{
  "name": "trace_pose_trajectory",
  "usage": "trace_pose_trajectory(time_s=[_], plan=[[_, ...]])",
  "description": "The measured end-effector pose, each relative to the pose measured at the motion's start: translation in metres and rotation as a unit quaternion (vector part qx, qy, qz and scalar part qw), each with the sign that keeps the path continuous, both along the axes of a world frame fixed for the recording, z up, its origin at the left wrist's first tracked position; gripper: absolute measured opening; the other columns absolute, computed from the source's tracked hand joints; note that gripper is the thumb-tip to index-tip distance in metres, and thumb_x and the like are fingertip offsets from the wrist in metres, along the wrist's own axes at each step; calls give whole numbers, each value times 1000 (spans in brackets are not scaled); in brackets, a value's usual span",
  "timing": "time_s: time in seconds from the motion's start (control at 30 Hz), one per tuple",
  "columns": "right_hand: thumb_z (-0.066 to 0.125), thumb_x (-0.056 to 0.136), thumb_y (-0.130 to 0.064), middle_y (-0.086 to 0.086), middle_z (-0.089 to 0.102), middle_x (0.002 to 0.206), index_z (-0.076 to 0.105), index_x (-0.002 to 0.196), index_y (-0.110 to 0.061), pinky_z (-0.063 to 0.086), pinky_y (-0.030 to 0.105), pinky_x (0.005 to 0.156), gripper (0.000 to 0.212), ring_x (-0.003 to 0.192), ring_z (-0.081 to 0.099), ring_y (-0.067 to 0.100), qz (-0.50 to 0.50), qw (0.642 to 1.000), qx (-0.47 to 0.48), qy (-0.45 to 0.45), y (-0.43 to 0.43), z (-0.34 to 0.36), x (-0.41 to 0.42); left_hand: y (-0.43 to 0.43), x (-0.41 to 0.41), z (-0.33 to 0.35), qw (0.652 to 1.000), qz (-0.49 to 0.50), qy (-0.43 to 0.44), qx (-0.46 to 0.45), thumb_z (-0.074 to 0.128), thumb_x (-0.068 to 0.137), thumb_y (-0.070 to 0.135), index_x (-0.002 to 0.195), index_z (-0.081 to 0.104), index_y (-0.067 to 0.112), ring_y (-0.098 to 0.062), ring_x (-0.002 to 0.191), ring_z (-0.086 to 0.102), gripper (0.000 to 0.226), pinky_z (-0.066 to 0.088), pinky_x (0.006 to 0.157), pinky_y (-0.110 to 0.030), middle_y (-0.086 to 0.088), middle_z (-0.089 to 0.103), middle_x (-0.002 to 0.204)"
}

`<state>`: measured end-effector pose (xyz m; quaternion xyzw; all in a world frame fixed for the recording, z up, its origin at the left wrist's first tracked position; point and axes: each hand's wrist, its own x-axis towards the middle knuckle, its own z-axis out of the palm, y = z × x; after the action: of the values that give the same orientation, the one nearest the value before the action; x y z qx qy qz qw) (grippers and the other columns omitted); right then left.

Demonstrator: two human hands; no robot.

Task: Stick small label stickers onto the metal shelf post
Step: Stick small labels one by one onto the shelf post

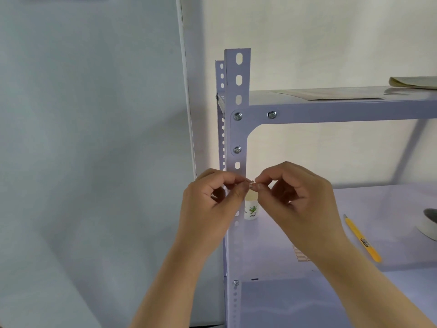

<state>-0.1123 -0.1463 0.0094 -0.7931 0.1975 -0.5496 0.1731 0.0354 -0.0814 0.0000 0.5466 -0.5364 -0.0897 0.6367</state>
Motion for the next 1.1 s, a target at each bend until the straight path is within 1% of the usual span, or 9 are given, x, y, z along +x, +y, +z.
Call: trace_pose_trajectory(time_s=[0.1,0.23,0.37,0.5,0.63,0.8,0.93,1.0,1.1], plan=[[75,79,1,-15,65,75,69,79,-17,38,6,56,19,56,58,11,4,1000,5,-1,-1,4,-5,4,-5,2,999,-30,11,8,74,90,10,83,77,29,-6,56,52,20,42,57,-13,11,66,70],[71,79,-3,-18,65,76,69,80,-19,39,7,55,16,56,59,14,10,1000,11,8,-1,8,-11,3,-11,2,999,-41,19,12,71,93,12,87,77,31,-21,72,64,21,50,64,-19,4,75,80],[73,80,3,-11,65,76,70,80,-18,41,11,54,21,56,59,17,22,999,22,14,-2,11,-18,2,-15,6,999,-38,1,13,71,92,12,88,78,31,-6,69,65,21,50,66,-16,15,77,81],[73,80,4,-11,66,76,70,80,-19,43,14,53,23,55,60,18,18,999,24,16,-3,12,-22,0,-20,7,999,-39,-16,7,69,90,20,87,76,41,-13,74,67,21,52,68,-21,14,77,84],[73,80,5,-12,66,77,71,80,-20,42,12,54,25,55,60,17,5,1000,20,15,-4,14,-26,-1,-24,9,998,-54,-9,8,73,89,19,86,78,35,-16,66,62,16,49,61,-17,13,75,78],[73,82,3,-13,68,80,71,82,-24,41,9,55,27,57,61,16,22,999,49,4,-4,16,-31,-4,-31,12,999,-47,-19,12,73,90,11,84,78,24,-3,56,51,14,43,57,-14,19,66,66],[74,86,-7,-15,73,85,71,89,-29,51,18,54,23,64,70,17,44,991,121,-24,-3,15,-33,-9,-36,12,998,-53,10,33,67,94,17,83,76,26,-3,57,51,16,46,60,-19,20,64,63],[74,86,-6,-12,75,81,67,94,-32,54,22,54,28,63,72,18,59,985,155,-44,-2,14,-34,-11,-38,12,996,-63,33,52,65,93,25,84,75,28,-5,59,56,14,50,62,-25,15,69,67],[73,86,-4,-7,74,76,62,89,-26,57,30,55,25,61,72,20,62,984,157,-51,-5,14,-37,-11,-43,14,994,-70,53,61,65,97,18,87,76,27,1,58,62,18,51,60,-20,12,74,72]])
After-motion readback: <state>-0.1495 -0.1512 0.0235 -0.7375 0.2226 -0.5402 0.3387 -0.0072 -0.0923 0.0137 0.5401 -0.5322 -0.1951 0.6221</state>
